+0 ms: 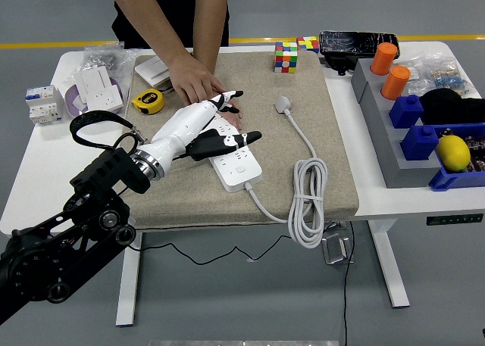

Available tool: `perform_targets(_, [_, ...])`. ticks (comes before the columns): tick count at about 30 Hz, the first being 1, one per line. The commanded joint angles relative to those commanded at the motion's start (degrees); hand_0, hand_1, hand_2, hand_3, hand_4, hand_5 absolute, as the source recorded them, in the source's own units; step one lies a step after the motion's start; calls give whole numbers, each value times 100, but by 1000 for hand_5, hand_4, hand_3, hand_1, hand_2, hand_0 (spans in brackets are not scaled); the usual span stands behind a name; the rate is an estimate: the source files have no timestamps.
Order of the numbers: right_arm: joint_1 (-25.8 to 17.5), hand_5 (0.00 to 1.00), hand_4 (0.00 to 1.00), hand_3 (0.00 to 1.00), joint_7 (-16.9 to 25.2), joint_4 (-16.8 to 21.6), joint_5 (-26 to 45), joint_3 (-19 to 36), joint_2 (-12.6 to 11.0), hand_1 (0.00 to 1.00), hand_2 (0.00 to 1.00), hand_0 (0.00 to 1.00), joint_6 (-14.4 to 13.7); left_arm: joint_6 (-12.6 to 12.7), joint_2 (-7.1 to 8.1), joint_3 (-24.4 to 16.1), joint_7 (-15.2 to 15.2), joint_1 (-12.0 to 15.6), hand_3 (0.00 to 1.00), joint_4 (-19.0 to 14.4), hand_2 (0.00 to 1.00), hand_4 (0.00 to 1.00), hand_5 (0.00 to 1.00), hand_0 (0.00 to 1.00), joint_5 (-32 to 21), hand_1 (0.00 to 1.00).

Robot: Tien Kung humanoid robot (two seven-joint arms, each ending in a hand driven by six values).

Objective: Pick up the plug,place it near the board,insert it into the board,press the button

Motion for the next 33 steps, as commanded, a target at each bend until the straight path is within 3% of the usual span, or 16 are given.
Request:
perform_targets(5, [11,998,998,923,0,1,4,4,2,954,886,998,1,-221,-7,33,342,-27,990,-257,494,883,373,368,26,505])
perform_targets(6, [13,998,998,923,0,0,4,4,2,954,886,998,0,-288,-11,44,412,-34,933,-279,194,620,148,157,62,141])
perform_targets(9, [17,998,998,923,1,2,4,2,-3,954,886,998,0,-592,-34,72,685,-74,933,-288,194,620,148,157,140,141])
perform_targets(11, [18,998,998,923,0,3,6,0,-4,954,886,998,1,-927,-50,84,905,-113,933,-259,194,620,148,157,170,141])
perform_targets(12, [17,998,998,923,0,4,6,-1,-5,955,886,998,1,-1161,-60,92,1046,-139,914,-228,170,519,97,128,179,70])
perform_targets(18, [26,998,998,923,-2,4,10,-16,-13,955,886,998,0,-2515,-81,273,1724,-299,947,4,172,512,115,122,271,66])
perform_targets(21, [28,998,998,923,-5,4,11,-27,-17,955,886,998,1,-2952,-97,412,1825,-390,947,147,172,512,115,122,352,66])
perform_targets(24, [28,998,998,922,-4,2,19,-47,-26,954,885,998,1,-3069,-138,589,1834,-489,968,371,173,492,149,123,407,67])
perform_targets(33, [18,998,998,921,-8,3,21,-84,-40,954,886,998,3,-2847,-347,842,1736,-675,980,896,175,484,156,122,533,68])
